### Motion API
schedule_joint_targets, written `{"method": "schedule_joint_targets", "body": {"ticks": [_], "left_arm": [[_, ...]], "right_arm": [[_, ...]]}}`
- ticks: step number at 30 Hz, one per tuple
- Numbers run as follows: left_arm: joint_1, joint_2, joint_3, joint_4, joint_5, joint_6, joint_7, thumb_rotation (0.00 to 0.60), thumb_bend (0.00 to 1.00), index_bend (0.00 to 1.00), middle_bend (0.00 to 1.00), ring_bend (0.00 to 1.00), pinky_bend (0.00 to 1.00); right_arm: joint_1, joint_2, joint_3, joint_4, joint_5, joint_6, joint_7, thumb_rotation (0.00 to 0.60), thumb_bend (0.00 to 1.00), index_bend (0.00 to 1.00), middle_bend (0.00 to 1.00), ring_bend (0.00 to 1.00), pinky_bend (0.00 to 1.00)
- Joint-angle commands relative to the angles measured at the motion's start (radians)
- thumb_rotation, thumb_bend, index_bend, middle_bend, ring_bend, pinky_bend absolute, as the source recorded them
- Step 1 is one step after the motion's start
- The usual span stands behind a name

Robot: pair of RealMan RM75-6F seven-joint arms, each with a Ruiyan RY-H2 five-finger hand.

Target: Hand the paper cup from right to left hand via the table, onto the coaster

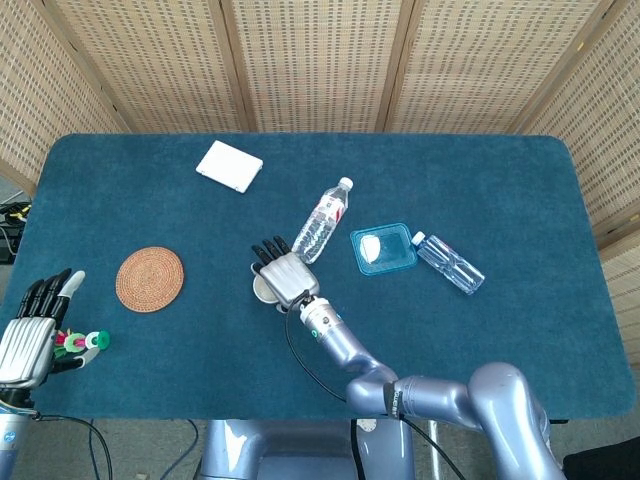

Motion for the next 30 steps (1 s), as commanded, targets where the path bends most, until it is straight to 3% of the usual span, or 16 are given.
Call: {"method": "schedule_joint_targets", "body": {"ticks": [1,6,14,21,26,30], "left_arm": [[0.000,-0.001,0.001,-0.001,0.000,0.000,0.002,0.600,0.01,0.00,0.00,0.00,0.00],[-0.001,-0.002,0.005,-0.006,0.009,0.001,0.008,0.600,0.01,0.00,0.00,0.00,0.00],[-0.001,-0.006,0.013,-0.015,0.026,0.009,0.028,0.600,0.01,0.00,0.00,0.00,0.00],[0.004,-0.007,0.019,-0.025,0.046,0.026,0.051,0.600,0.01,0.00,0.00,0.00,0.00],[0.007,-0.009,0.024,-0.031,0.058,0.034,0.071,0.600,0.01,0.00,0.00,0.00,0.00],[0.008,-0.015,0.029,-0.035,0.067,0.036,0.089,0.600,0.01,0.00,0.00,0.00,0.00]], "right_arm": [[-0.007,0.001,-0.007,0.000,-0.006,0.011,0.002,0.600,0.08,0.19,0.00,0.00,0.00],[-0.040,0.038,-0.030,-0.056,-0.027,0.063,-0.018,0.600,0.08,0.13,0.00,0.00,0.00],[-0.180,0.224,-0.102,-0.314,-0.093,0.247,-0.067,0.600,0.08,0.07,0.00,0.00,0.00],[-0.368,0.415,-0.221,-0.527,-0.212,0.441,-0.023,0.600,0.08,0.02,0.00,0.00,0.00],[-0.484,0.501,-0.297,-0.557,-0.317,0.554,0.073,0.600,0.08,0.00,0.00,0.00,0.00],[-0.595,0.548,-0.364,-0.513,-0.402,0.647,0.183,0.600,0.08,0.00,0.00,0.00,0.00]]}}
